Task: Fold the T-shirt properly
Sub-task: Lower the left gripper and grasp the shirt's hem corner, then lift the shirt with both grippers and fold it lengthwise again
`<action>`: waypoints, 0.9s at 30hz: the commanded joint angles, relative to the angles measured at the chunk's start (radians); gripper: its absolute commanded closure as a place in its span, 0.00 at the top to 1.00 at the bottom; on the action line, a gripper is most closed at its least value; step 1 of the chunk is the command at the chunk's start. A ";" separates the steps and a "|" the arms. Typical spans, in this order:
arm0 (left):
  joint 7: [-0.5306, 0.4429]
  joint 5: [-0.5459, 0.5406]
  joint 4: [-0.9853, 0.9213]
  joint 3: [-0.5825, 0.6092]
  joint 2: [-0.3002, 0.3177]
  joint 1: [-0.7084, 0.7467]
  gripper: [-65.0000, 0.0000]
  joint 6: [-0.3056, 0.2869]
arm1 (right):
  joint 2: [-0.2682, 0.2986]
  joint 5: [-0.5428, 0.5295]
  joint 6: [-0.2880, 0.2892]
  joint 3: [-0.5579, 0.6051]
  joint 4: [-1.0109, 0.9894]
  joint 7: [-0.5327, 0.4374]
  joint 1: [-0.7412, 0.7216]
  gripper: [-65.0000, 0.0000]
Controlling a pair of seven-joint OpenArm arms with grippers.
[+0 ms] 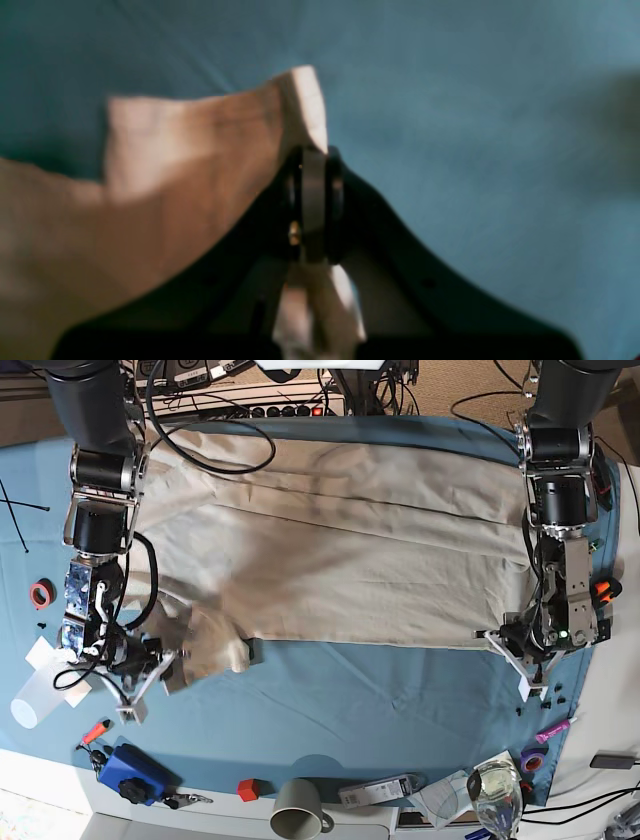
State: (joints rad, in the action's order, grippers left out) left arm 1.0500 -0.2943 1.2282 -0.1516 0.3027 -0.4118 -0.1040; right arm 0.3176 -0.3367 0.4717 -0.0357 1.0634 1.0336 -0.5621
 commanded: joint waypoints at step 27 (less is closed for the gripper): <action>0.246 -0.287 0.130 -0.030 0.130 -0.034 0.00 -0.081 | 0.145 -0.322 0.074 -0.201 0.204 0.247 0.032 0.00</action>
State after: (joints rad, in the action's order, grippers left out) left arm 1.3029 -0.5732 1.3399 -0.1738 0.4164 -0.4137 -0.1810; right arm 0.4438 -0.6472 0.5468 -0.2291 1.2514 1.2945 -0.5056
